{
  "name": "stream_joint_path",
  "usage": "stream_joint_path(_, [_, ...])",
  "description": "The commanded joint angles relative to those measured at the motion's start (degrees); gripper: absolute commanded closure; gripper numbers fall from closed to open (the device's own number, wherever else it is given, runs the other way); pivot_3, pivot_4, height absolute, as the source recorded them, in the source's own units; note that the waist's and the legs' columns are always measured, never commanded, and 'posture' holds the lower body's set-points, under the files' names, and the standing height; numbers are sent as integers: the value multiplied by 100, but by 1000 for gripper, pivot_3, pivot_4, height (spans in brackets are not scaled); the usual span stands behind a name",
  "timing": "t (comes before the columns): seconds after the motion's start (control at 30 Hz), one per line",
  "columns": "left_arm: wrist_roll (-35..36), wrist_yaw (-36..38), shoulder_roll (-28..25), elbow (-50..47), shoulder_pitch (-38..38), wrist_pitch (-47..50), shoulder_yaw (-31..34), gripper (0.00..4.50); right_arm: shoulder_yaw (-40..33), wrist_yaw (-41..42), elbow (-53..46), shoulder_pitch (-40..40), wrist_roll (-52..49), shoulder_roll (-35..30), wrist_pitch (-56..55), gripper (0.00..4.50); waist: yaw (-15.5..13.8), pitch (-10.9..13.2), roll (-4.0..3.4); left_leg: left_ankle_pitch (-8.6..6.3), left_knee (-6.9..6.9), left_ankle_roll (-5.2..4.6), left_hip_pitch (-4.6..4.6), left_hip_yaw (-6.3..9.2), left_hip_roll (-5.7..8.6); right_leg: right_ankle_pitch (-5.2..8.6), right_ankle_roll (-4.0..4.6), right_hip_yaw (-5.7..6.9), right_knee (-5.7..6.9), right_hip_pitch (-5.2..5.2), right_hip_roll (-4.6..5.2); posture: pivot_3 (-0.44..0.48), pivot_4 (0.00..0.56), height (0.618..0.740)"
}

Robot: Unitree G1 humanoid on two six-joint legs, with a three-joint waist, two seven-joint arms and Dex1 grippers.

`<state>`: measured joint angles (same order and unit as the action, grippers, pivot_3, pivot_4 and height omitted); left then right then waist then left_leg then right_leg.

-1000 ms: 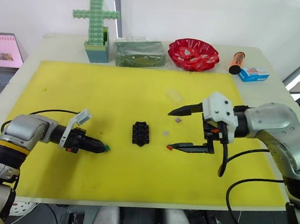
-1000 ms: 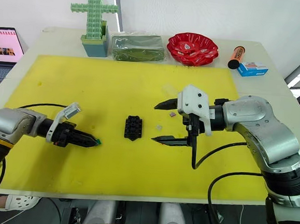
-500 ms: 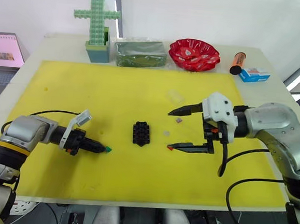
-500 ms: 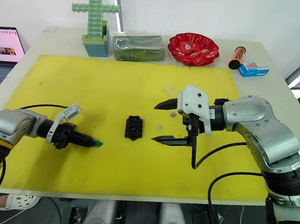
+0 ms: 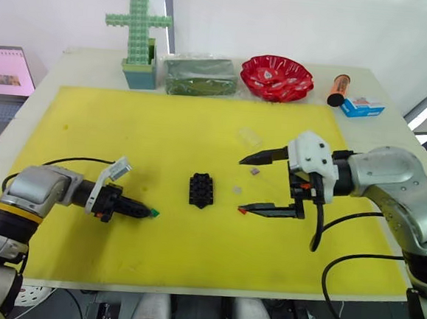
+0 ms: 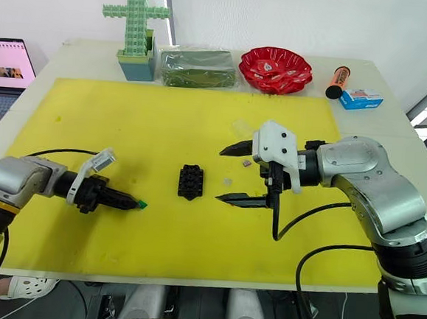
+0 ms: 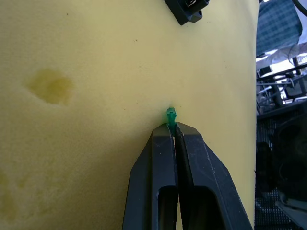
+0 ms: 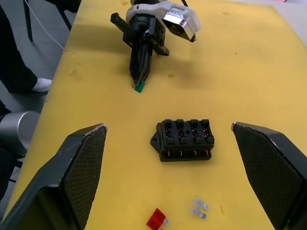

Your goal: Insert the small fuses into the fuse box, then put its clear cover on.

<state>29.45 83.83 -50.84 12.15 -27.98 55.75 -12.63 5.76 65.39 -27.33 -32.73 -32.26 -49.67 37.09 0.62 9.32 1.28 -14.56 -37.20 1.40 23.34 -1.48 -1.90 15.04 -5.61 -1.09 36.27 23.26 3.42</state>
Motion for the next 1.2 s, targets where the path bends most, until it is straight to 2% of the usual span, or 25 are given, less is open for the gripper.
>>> stream_joint_path(0.03, [129,-97,21,-160,90,61,224,4440,-87,-38,-127,-107,-58,-10,20,0,-3,0,0,0,0,0,0,0,0,0,0,0,0,0,0,0,150,740])
stream_joint_path(0.4, [751,-459,-62,-760,342,297,1204,4440,-198,-270,-129,-168,-325,70,448,0,-4,1,1,0,0,0,1,3,-1,0,0,2,0,1,1,0,150,740])
stream_joint_path(0.5, [1115,-833,125,-1170,264,317,1821,4440,-232,-683,-43,-383,-406,139,957,0,0,2,3,0,-1,0,2,5,-2,0,0,1,0,1,3,0,150,740])
stream_joint_path(0.67, [1684,-1668,888,-2073,-75,-25,2546,4440,-418,-909,305,-1281,-1243,399,2085,0,-7,3,3,0,-2,0,3,11,-1,-1,-1,3,0,0,11,0,150,740])
stream_joint_path(0.73, [1890,-1957,1196,-2374,-213,-120,2639,4440,-462,-1069,579,-1708,-1542,616,2556,0,-3,2,4,0,-1,0,3,12,0,-1,-1,1,0,-1,12,0,150,740])
stream_joint_path(0.93, [2235,-2285,1552,-2837,-380,-221,2502,4440,-418,-1228,1026,-2460,-2040,915,3418,0,7,2,3,0,4,0,2,11,1,-1,-1,1,-1,0,9,0,150,740])
stream_joint_path(0.97, [2266,-2312,1559,-2875,-406,-221,2483,4500,-372,-1247,1057,-2524,-2040,924,3484,460,8,2,3,0,3,0,2,10,2,-1,-1,1,-1,0,9,0,150,740])
stream_joint_path(1.0, [2306,-2332,1561,-2895,-426,-221,2476,4500,-318,-1249,1075,-2567,-2029,915,3539,635,8,2,3,0,3,0,2,10,2,-1,-1,1,-1,0,9,0,150,740])
stream_joint_path(1.07, [2339,-2356,1565,-2929,-450,-259,2464,4500,-224,-1265,1142,-2685,-2043,925,3718,1291,0,2,3,0,2,0,2,8,3,-1,-1,3,-1,-1,8,0,150,740])
stream_joint_path(1.2, [2375,-2366,1518,-2952,-464,-283,2419,4500,-165,-1330,1364,-2914,-2109,1046,4027,1291,8,2,3,0,2,0,3,7,4,-1,-1,2,-3,-2,8,0,150,740])
